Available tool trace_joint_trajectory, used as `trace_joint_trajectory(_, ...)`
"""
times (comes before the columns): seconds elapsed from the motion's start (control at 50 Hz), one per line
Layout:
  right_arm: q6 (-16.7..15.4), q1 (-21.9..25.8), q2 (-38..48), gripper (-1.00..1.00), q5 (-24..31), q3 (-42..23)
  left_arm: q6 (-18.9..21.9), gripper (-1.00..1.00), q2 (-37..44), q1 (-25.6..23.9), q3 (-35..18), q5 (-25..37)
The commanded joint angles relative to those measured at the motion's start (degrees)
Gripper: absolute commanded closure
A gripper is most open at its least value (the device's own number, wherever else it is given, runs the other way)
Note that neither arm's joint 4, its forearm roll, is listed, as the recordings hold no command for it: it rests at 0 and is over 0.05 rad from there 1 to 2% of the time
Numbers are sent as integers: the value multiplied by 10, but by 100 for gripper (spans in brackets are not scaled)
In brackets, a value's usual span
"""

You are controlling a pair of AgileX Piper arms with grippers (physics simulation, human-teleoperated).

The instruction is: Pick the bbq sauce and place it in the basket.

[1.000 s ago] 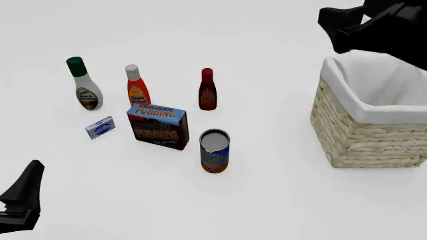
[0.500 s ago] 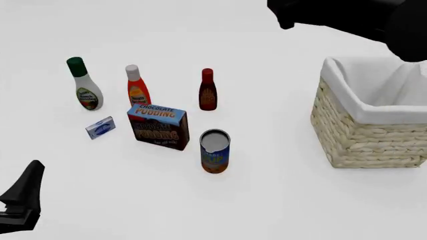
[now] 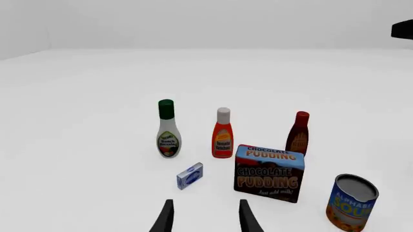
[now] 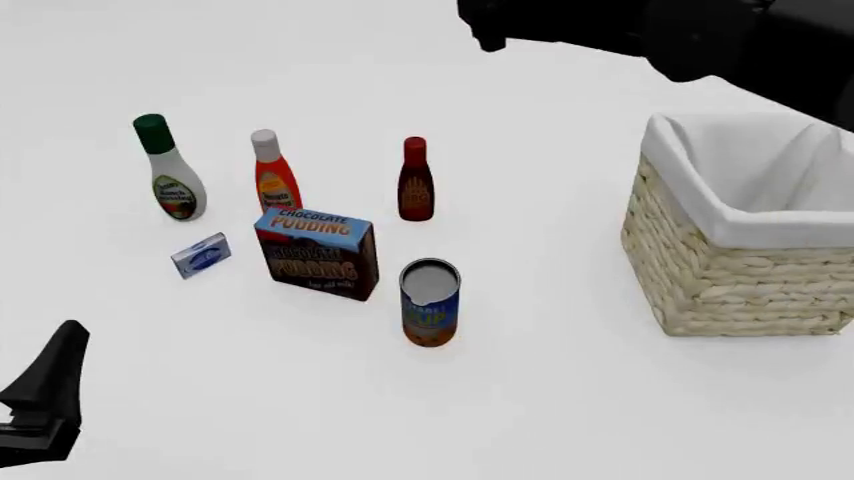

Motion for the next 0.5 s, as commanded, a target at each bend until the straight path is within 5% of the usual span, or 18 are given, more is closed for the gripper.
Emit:
trace_joint_trajectory(0.02,10,21,59,-100,18,-62,0,-100,0,0,0,0)
trace_joint_trajectory(0.5,32,39,228,-100,49,-231,0,-100,0,0,0,0)
